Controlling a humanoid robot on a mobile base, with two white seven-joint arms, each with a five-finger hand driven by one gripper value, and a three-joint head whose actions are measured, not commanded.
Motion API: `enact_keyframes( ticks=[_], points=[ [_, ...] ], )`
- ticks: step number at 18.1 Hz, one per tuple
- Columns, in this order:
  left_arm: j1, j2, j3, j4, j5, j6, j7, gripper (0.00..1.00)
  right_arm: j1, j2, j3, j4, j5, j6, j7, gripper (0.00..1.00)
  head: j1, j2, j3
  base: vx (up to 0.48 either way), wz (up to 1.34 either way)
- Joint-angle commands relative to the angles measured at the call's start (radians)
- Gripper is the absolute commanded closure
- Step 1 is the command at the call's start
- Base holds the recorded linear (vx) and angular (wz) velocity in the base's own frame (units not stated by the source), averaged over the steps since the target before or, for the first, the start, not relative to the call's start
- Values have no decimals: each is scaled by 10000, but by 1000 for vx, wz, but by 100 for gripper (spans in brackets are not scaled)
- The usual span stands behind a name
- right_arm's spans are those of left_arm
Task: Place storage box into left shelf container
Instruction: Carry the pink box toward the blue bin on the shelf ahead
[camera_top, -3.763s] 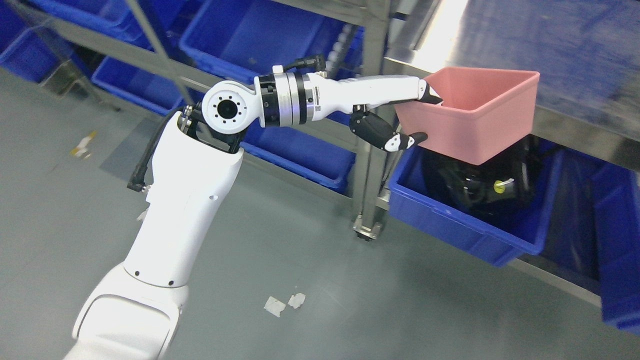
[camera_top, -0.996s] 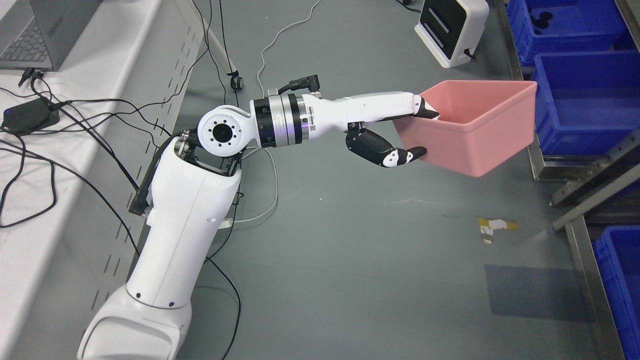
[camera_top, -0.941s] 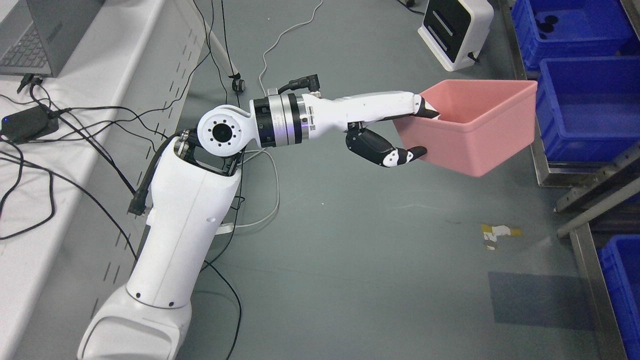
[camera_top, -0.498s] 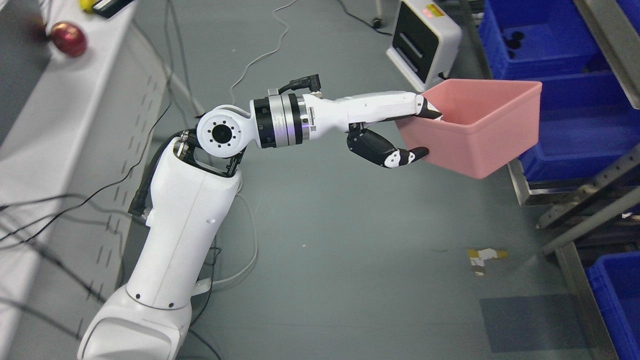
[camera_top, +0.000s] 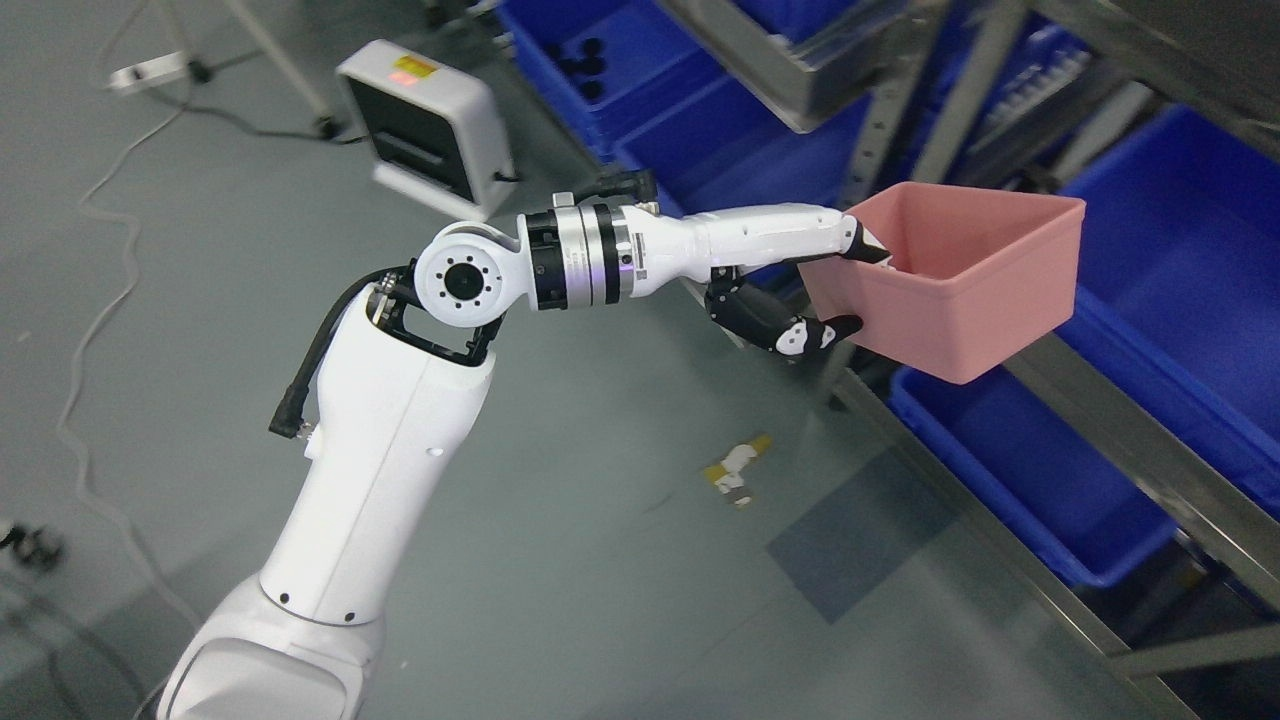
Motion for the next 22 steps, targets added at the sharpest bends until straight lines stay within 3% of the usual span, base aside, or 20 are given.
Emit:
enact_keyframes(
  ticks=[1,6,8,12,22],
  points=[
    [354,174,-1020,214,-113,15,-27,96,-65,-175,-31,-175,-15,-49,-8,0,0,0,0,231,-1348],
    [1350,174,-1941,336,-174,-46,-12,96,-65,-175,-31,-175,-15,-49,-8,0,0,0,0,206,-1029],
    [1643,174,-1730,611,-798,-138,19,96,-65,-175,-31,-175,-15,-49,7,0,0,0,0,187,-836],
    [1843,174,398,1592,-2504,-1349,385,94,-65,-175,-31,-175,-15,-49,7,0,0,0,0,140,-704],
    [2165,174,4451,3418,-3349,-1703,1123,94,-65,-175,-31,-175,-15,-49,-8,0,0,-1,0,74,-457]
  ],
)
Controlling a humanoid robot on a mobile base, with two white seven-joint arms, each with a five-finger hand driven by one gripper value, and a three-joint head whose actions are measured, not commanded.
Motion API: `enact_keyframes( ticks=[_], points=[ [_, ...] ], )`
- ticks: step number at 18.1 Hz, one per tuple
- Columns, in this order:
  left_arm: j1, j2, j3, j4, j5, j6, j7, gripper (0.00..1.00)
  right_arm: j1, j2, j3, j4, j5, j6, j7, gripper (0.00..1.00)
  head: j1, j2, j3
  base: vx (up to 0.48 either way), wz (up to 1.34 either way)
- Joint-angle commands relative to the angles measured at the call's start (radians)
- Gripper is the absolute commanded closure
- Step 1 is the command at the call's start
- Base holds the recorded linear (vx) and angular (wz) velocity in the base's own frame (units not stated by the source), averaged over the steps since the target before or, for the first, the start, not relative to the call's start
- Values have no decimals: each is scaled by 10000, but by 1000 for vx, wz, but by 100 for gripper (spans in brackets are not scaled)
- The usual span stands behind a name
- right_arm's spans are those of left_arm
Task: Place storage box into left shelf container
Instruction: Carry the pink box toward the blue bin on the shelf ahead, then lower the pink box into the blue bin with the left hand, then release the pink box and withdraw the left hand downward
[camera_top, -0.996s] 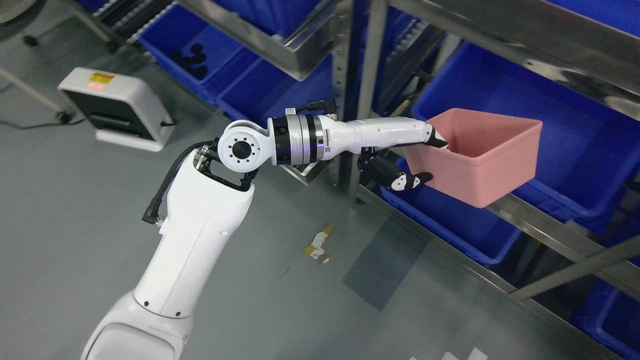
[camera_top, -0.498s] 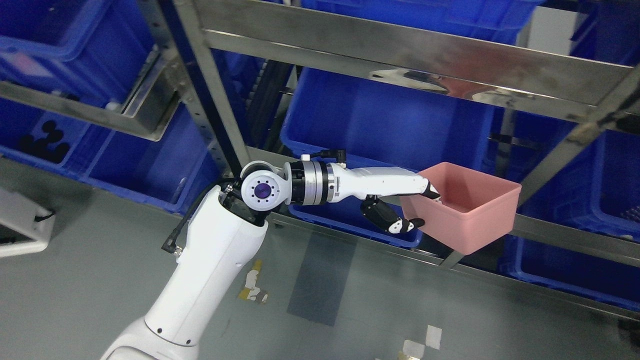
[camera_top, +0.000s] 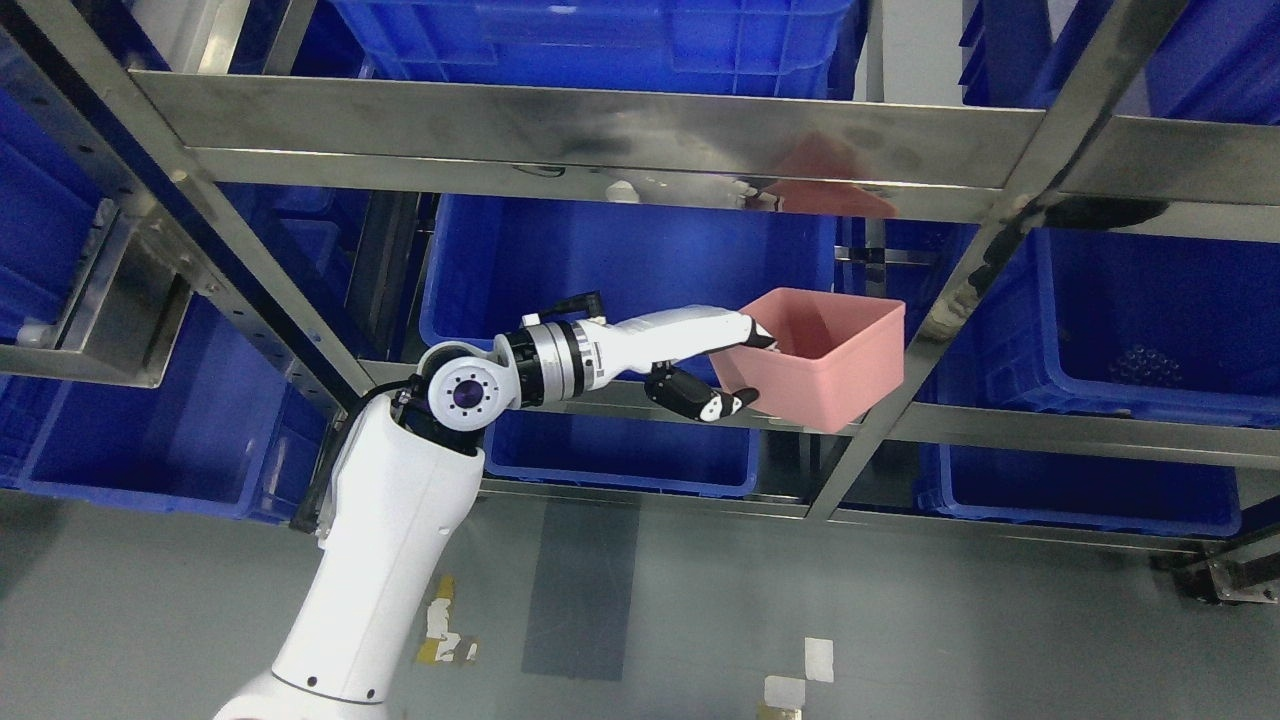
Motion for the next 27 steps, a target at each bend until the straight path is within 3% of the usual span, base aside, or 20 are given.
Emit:
enact_keyframes(
  ticks=[1,8,10,11,17,18,21,24,27],
  points=[
    [137,176,3268,1703,-482,-34,133,93,-62,-174,-31,-175,-15,2,-10,0,0,0,0,28,-147],
    [137,176,3624,3145,-498,-34,332,85,-62,-174,-31,-175,-15,2,-10,0,0,-1,0,6,-33],
    [137,176,3319,3178,-528,-34,957,63,-62,-174,-31,-175,-15,2,5,0,0,-1,0,-7,38],
    [137,176,3104,3178,-528,-34,1492,58,-62,-174,-31,-175,-15,2,5,0,0,-1,0,-6,28],
    [-721,176,3056,3942,-452,58,2430,56,-62,-174,-31,-175,-15,2,5,0,0,-2,0,-1,5],
    [-859,176,3026,4188,-452,58,2920,50,-62,-174,-31,-175,-15,2,-10,0,0,-2,0,0,0],
    [-983,176,3010,4603,-421,58,3123,48,-62,-174,-31,-175,-15,2,-10,0,0,-2,0,0,0],
    [-907,176,2597,4589,-162,-18,3139,13,-62,-174,-31,-175,-15,2,-10,0,0,-2,0,0,0],
    [-325,176,2428,3934,1886,-19,3124,1,-62,-174,-31,-175,-15,2,-10,0,0,-2,0,0,0]
  ],
)
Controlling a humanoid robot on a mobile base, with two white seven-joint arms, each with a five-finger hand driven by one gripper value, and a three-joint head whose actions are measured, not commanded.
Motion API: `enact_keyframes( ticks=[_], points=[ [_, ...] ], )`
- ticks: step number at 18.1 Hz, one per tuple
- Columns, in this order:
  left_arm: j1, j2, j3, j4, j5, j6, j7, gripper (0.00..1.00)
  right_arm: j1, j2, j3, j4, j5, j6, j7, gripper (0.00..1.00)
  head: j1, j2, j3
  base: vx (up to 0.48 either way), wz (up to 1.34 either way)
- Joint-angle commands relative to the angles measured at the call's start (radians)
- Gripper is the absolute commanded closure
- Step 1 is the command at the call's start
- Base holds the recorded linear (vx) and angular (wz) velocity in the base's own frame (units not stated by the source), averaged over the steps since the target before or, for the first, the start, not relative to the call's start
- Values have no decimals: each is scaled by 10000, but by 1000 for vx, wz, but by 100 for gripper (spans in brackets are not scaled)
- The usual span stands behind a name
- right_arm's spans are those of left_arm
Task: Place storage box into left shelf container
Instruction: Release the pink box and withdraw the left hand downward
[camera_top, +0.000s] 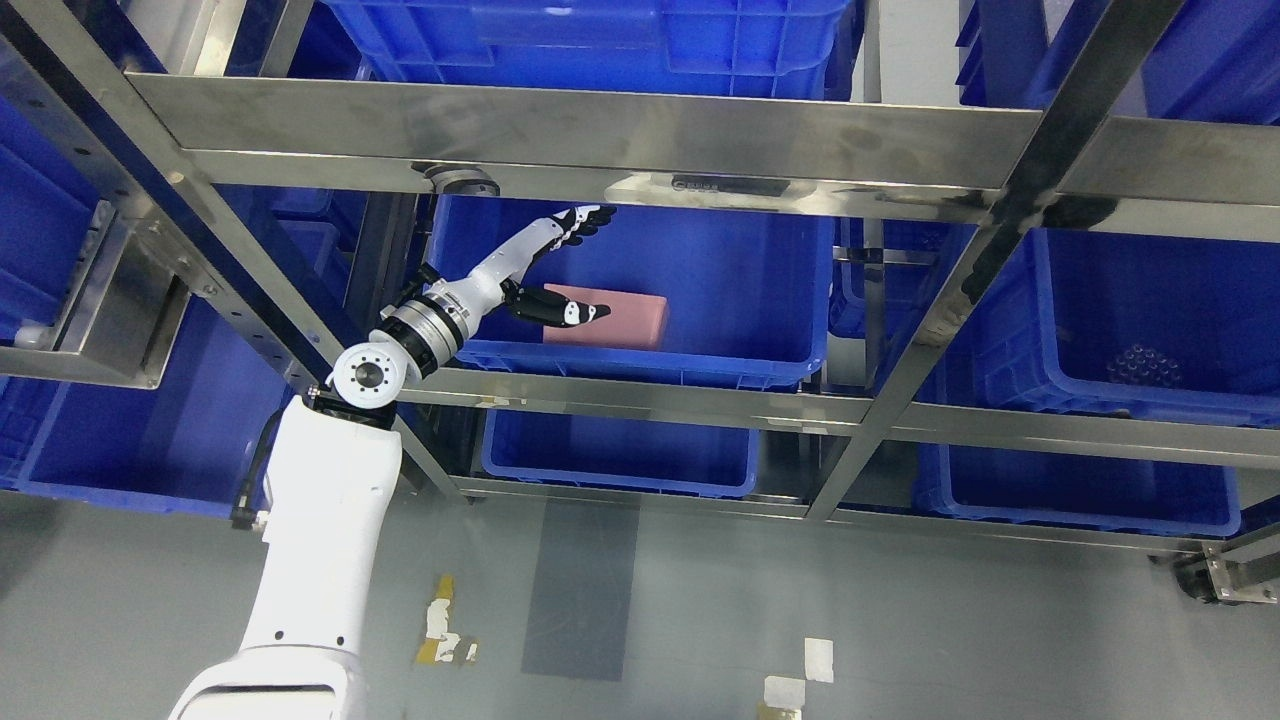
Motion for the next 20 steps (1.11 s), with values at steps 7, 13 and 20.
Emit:
enact_keyframes(
  ticks=[7,13,20],
  points=[
    [3896,175,-338,-5281,4220,415,1251,0,-61,-174,-30,-175,-15,3,11,0,0,-1,0,0,0],
    [5831,175,-1858,-7697,4236,1013,7058,1,-61,-174,-30,-175,-15,3,11,0,0,0,0,0,0],
    [4973,175,-369,-7697,6047,2778,6982,0,-61,-174,-30,-175,-15,3,-5,0,0,0,0,0,0]
  ],
)
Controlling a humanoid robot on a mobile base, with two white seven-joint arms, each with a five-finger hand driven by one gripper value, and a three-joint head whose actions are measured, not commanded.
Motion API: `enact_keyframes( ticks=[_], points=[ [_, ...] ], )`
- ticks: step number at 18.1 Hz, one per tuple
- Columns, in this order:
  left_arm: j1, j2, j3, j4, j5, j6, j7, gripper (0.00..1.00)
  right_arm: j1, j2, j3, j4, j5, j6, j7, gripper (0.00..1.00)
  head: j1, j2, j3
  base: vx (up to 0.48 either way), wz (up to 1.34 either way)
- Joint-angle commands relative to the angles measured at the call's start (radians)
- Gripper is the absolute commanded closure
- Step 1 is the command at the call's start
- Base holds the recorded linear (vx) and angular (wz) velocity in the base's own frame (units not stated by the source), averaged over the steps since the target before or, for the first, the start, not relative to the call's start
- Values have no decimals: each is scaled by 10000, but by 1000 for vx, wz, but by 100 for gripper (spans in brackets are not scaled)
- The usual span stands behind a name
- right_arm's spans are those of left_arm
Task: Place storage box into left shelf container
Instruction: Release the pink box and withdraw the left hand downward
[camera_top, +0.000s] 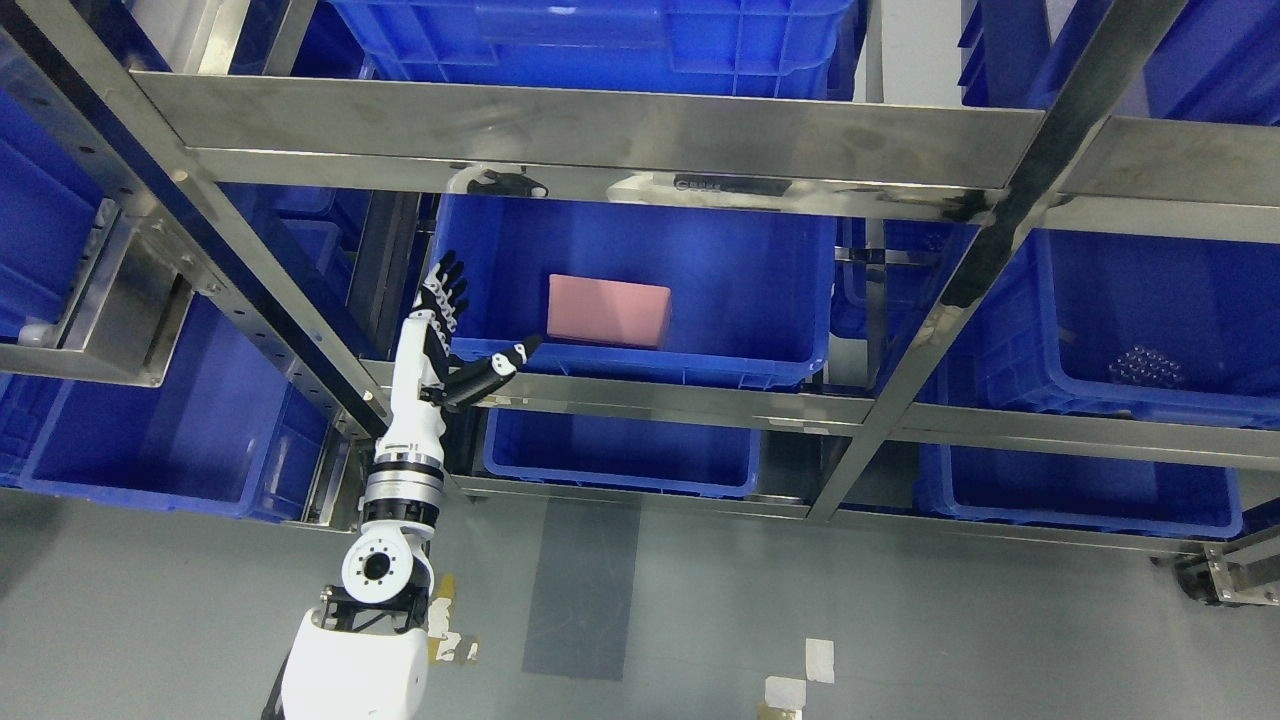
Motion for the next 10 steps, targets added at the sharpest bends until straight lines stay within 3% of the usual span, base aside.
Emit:
enact_keyframes(
  ticks=[1,5,10],
  points=[
    [-30,174,370,-1914,966,128,-13,0,-61,-174,-31,-175,-15,11,41,0,0,0,0,0,0],
    [352,174,140,-1914,966,-318,-918,0,-61,-174,-31,-175,-15,11,41,0,0,0,0,0,0],
    [845,174,293,-1914,966,-395,-919,0,-61,-174,-31,-175,-15,11,26,0,0,0,0,0,0]
  ],
)
